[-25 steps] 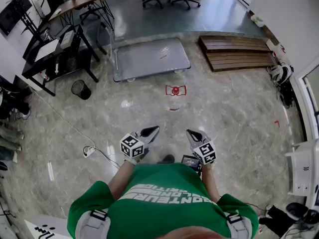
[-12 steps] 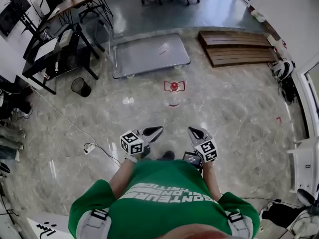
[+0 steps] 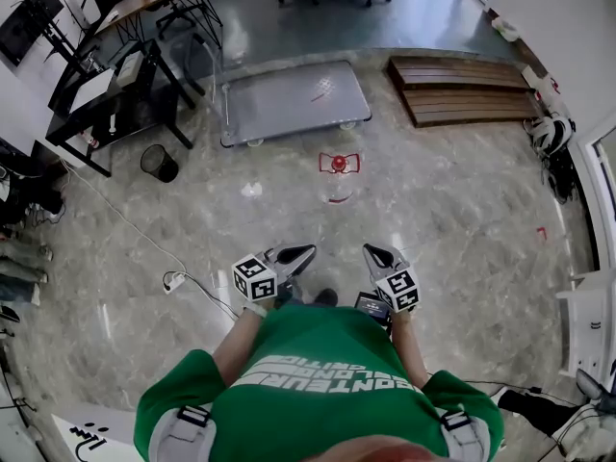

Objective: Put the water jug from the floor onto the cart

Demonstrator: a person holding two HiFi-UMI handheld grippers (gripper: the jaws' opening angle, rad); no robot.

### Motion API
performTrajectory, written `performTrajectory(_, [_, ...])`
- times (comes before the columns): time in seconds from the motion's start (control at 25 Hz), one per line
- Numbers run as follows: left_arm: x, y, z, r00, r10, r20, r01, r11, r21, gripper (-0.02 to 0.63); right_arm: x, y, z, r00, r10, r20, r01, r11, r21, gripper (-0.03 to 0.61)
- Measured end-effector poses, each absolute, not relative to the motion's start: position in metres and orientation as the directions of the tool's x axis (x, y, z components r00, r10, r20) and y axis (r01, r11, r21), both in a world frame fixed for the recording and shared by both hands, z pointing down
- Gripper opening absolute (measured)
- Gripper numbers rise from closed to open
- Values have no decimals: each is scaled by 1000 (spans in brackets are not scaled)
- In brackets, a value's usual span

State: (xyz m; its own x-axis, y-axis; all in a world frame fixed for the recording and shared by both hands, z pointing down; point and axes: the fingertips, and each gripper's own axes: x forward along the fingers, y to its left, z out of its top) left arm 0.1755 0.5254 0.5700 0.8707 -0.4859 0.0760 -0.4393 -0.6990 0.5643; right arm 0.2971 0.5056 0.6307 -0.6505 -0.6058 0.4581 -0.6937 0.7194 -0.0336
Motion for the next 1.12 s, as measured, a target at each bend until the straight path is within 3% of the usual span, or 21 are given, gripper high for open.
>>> performTrajectory(0.68, [203, 471, 564, 904, -427, 33, -378, -760, 529, 15, 314, 467, 631, -601, -643, 475, -735, 678, -11, -8])
performTrajectory(1.12, [184, 420, 561, 913, -406, 48, -368, -764, 530, 15, 290, 418, 629, -600, -651, 465, -742, 670, -17, -8])
